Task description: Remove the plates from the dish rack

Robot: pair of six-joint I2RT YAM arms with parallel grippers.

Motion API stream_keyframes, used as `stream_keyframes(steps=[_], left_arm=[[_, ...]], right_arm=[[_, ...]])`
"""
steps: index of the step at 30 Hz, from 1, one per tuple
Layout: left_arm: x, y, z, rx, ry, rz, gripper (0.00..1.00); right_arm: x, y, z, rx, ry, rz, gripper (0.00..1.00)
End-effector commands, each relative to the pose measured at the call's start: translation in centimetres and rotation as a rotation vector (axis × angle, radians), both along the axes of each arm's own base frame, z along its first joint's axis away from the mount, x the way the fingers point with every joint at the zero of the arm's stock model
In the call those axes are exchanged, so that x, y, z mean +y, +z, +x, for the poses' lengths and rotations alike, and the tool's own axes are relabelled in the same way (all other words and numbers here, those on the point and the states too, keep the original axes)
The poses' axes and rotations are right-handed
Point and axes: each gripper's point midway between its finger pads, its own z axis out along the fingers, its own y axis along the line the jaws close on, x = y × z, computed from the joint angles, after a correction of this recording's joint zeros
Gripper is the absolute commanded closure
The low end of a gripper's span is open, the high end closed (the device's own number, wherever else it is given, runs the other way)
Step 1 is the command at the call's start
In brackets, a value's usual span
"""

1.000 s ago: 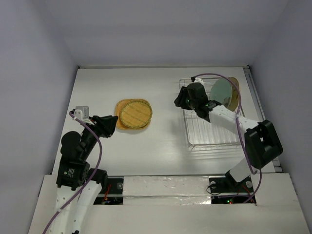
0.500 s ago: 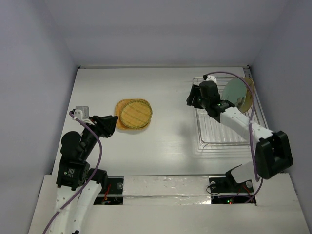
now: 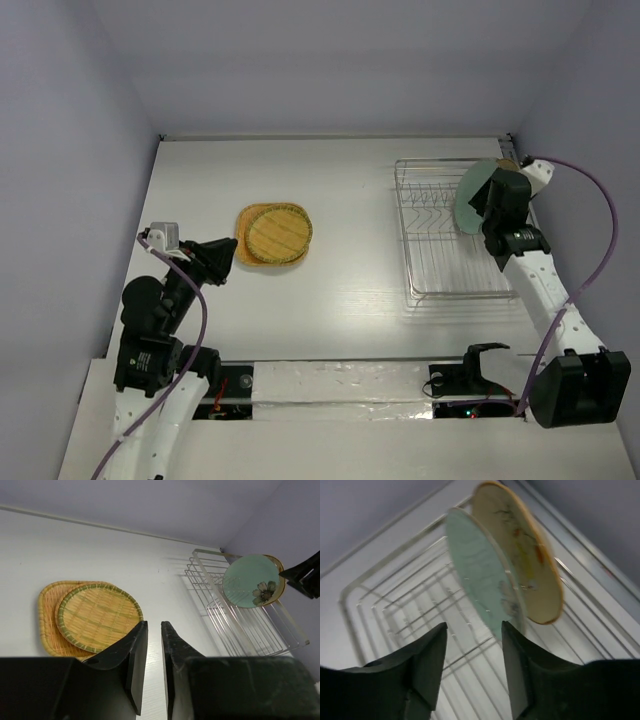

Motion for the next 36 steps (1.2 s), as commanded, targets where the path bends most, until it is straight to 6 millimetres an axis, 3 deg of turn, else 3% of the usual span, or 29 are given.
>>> stream_keyframes(steps=[1, 3, 10, 15, 16, 21, 27, 29, 32, 36], left_arm=[[0.1, 1.5, -0.5, -0.066, 0.004, -0.019, 0.86], [-0.1, 1.8, -0.9, -0.077, -0.007, -0.021, 0.86], [-0.2, 2.6, -2.3, -0.114, -0.019, -0.042, 0.81], [0.3, 3.2, -2.8, -0.133, 0.002, -0.057, 0.80], [0.1, 3.2, -2.9, -0.136, -0.008, -0.058, 0.80], [0.2, 3.4, -3.1, -0.146, -0.006, -0.061, 0.79], [0.1, 3.5, -3.3, -0.154, -0.013, -0.067, 0.79], [0.0, 3.5, -3.4, -0.153, -0.022, -0.069, 0.78], [-0.1, 3.4, -3.4, -0.149, -0.022, -0.066, 0.78], [-0.1, 3.4, -3.4, -0.150, -0.023, -0.068, 0.78]], right_arm=[[-3.7, -0.2, -0.4, 0.003, -0.128, -0.030, 0.36], [-3.7, -0.4, 0.5, 0.020, -0.106, -0.009, 0.33], [-6.4, -3.5, 2.1, 0.137, -0.152, -0.008, 0.35], [-6.5, -4.2, 4.5, 0.170, -0.110, -0.046, 0.44], [-6.4, -5.3, 5.0, 0.206, -0.079, -0.072, 0.46], [-6.7, -6.4, 5.6, 0.248, -0.064, -0.110, 0.59], [-6.7, -3.7, 4.9, 0.205, -0.038, -0.156, 0.82], [-6.2, -2.2, 5.0, 0.200, 0.014, -0.175, 0.85], [-5.8, 0.2, 4.7, 0.170, 0.038, -0.183, 1.00], [-5.7, 2.2, 4.1, 0.143, 0.035, -0.180, 1.00]])
